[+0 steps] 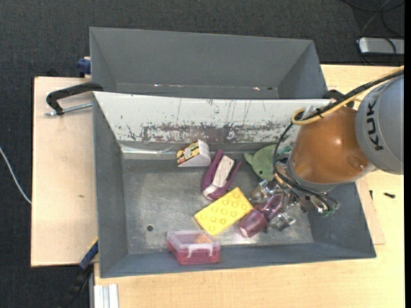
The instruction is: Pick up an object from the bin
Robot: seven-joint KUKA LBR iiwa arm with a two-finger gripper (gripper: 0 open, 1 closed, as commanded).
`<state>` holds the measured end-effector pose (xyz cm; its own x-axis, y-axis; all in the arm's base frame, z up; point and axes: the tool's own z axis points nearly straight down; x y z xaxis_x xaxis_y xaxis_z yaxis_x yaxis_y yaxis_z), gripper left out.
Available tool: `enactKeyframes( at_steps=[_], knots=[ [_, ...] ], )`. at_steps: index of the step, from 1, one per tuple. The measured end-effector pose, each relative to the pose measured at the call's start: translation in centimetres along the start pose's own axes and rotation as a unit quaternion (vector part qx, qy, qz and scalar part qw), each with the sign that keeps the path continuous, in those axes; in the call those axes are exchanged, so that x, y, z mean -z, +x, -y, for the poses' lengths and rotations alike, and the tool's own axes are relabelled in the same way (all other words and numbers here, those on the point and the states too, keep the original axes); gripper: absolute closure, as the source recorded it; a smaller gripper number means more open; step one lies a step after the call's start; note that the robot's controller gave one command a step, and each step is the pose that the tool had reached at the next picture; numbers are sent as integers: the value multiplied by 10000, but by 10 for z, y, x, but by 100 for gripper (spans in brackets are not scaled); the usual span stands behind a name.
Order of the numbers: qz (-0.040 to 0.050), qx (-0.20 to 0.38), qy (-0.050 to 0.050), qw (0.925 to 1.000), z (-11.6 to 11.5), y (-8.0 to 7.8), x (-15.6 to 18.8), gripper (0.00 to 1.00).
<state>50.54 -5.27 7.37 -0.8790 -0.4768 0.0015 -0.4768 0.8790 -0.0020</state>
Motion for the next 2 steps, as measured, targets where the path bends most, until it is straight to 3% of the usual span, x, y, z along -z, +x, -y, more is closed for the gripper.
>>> enactKeyframes(
  at_steps=[1, 2],
  knots=[
    [0, -1, 0, 10000, 0, 0, 0, 100],
    [38, 335, 1, 9994, -10, -16, 151, 100]
  ],
)
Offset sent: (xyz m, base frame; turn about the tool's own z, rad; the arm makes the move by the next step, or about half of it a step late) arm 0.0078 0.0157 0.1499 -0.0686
